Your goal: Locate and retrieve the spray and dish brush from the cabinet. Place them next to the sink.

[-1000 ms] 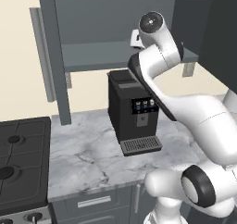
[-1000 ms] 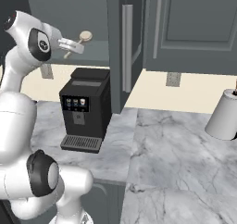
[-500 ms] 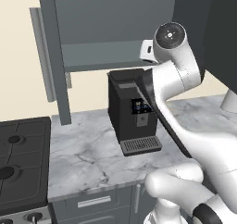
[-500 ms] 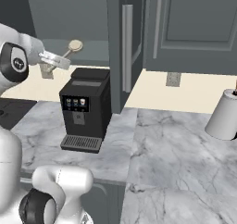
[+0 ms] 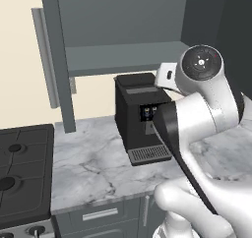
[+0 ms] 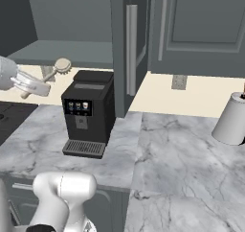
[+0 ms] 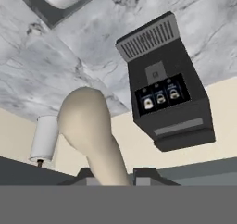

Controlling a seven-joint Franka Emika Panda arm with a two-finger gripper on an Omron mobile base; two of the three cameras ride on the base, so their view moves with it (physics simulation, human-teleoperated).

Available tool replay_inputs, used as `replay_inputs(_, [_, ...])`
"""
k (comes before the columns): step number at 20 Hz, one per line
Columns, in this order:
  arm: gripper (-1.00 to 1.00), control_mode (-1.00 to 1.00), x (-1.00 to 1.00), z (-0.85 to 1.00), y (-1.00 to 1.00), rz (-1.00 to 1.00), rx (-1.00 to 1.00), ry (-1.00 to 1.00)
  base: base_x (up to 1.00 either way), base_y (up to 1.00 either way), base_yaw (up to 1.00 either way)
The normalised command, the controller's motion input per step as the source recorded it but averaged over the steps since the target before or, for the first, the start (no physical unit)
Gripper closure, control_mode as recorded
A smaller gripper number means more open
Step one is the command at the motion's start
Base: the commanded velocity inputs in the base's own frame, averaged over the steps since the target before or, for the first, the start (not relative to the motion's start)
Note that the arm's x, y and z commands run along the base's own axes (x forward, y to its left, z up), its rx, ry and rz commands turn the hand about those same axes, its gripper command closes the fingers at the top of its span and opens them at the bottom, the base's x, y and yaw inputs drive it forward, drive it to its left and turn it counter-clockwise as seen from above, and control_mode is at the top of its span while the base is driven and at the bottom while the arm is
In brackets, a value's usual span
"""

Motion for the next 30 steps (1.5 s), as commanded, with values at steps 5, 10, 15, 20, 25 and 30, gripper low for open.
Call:
replay_inputs(5, [1.0,-1.0,-1.0,-0.12,0.24,-0.02,0.0,0.12,0.0,0.0,0.0])
replay_inputs(10, [1.0,-1.0,-0.72,-0.39,0.14,0.0,0.0,0.04,0.0,0.0,0.0])
replay_inputs(15, [1.0,-1.0,-0.48,-0.55,0.0,0.0,0.0,0.0,0.0,0.0,0.0])
replay_inputs(20, [1.0,-1.0,-0.33,-0.24,0.01,0.0,0.0,0.04,0.0,0.0,0.0])
replay_inputs(25, [1.0,-1.0,-0.02,0.0,0.0,0.0,0.0,0.0,0.0,0.0,0.0])
replay_inputs(30, [1.0,-1.0,0.0,0.0,0.0,0.0,0.0,0.0,0.0,0.0,0.0])
